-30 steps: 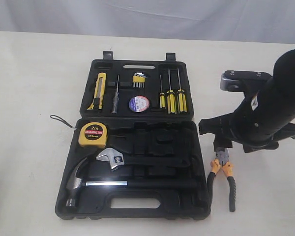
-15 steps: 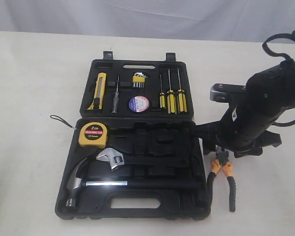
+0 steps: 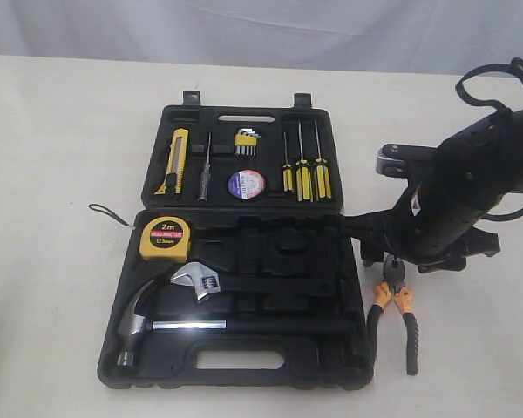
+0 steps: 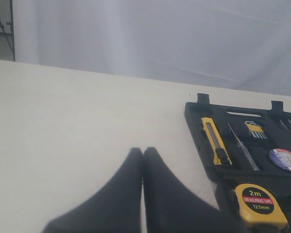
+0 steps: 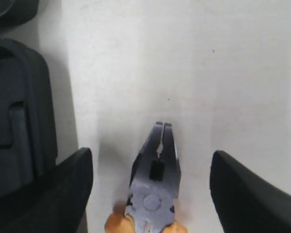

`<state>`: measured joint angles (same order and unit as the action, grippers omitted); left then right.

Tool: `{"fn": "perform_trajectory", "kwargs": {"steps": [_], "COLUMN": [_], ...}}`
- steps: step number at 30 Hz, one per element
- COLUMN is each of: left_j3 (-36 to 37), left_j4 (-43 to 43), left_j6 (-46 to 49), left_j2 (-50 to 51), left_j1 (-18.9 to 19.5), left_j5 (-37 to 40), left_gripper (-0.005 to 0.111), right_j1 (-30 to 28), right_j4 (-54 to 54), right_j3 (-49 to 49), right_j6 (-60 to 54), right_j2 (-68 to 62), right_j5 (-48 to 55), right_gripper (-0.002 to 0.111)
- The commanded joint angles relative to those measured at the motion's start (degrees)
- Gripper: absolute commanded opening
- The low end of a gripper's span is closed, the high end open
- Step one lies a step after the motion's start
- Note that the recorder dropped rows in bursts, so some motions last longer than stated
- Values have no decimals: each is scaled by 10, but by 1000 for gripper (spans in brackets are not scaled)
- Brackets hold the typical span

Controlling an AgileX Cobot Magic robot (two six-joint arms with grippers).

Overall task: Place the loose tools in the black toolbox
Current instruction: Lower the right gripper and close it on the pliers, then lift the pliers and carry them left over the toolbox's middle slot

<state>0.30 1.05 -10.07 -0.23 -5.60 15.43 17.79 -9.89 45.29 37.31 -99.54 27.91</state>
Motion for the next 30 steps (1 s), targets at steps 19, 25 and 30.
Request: {"fn": "perform_trajectory", "kwargs": {"steps": [19, 25, 30], "left_j3": [-3, -3, -3], "left_j4": [1, 1, 1], "left_j6": [-1, -1, -1], "left_j2": [2, 2, 2], "left_j1": [-3, -3, -3], "left_j5": [1, 1, 1], "left_gripper": [0, 0, 0], "right_j1": [-4, -4, -4], "right_j4": [-8, -8, -8], "right_j3": [-1, 0, 0], "right_j6": [9, -22, -78], "right_j2": [-41, -40, -38], "right_j5": [7, 16, 38], "right_gripper": [41, -1, -1]}}
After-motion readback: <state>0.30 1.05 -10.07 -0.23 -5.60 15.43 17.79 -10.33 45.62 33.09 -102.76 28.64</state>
